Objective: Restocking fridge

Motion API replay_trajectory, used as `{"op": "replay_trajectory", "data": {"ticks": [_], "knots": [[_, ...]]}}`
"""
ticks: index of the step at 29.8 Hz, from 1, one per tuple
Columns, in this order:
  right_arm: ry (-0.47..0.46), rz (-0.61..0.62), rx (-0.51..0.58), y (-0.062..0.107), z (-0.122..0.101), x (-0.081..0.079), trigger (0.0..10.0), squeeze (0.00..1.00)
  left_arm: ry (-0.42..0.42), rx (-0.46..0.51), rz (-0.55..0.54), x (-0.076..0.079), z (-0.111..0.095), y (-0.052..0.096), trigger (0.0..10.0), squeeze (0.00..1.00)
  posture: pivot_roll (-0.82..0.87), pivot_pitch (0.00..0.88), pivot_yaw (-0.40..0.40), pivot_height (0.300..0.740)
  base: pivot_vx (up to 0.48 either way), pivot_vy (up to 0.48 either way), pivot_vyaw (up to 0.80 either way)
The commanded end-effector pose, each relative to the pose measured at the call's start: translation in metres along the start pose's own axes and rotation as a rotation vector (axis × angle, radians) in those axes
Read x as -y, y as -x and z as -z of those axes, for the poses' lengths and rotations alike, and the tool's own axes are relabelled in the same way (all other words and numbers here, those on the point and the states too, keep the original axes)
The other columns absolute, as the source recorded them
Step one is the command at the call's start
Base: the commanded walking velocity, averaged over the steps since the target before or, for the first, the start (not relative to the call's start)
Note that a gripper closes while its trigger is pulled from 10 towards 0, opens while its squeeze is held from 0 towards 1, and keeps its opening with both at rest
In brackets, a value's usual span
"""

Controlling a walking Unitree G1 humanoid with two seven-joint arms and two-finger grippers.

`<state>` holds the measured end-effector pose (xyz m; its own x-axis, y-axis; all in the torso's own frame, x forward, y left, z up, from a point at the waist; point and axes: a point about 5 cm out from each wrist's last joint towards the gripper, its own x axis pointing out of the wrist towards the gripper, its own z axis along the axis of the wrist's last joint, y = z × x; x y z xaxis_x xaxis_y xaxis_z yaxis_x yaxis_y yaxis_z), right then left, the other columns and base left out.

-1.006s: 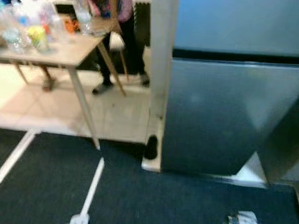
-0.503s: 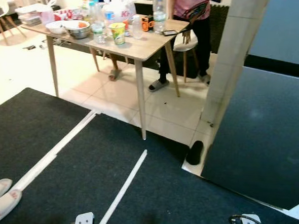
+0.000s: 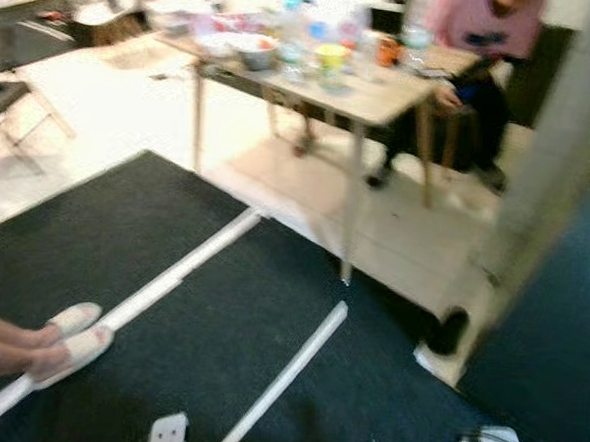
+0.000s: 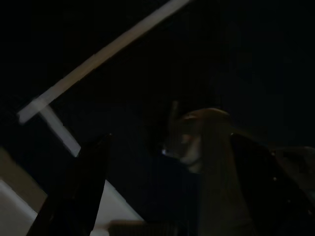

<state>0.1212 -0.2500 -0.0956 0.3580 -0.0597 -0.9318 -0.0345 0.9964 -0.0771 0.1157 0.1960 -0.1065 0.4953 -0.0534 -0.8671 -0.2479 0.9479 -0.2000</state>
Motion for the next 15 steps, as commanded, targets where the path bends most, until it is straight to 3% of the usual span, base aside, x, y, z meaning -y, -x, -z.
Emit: {"op": "replay_trajectory", "data": {"ticks": [1, 10, 15], "knots": [[-0.001, 0.021, -0.022, 0.0011, 0.0067, 0.0036, 10.0, 0.0, 0.0, -0.008, 0.005, 0.0015, 0.0012, -0.0003, 10.0, 0.0, -0.05, 0.0, 0.011, 0.74, 0.0, 0.0, 0.0], [0.049, 0.016, -0.035, 0.001, 0.0072, 0.0027, 10.0, 0.0, -0.015, -0.01, 0.017, 0.0024, 0.0002, -0.0006, 10.0, 0.0, -0.04, 0.0, 0.006, 0.74, 0.0, 0.0, 0.0], [0.07, 0.003, -0.033, 0.0002, 0.0057, -0.0006, 10.0, 0.0, -0.028, -0.014, 0.028, 0.0038, 0.0006, -0.0008, 10.0, 0.0, -0.04, 0.0, 0.007, 0.74, 0.259, 0.0, 0.0]]}}
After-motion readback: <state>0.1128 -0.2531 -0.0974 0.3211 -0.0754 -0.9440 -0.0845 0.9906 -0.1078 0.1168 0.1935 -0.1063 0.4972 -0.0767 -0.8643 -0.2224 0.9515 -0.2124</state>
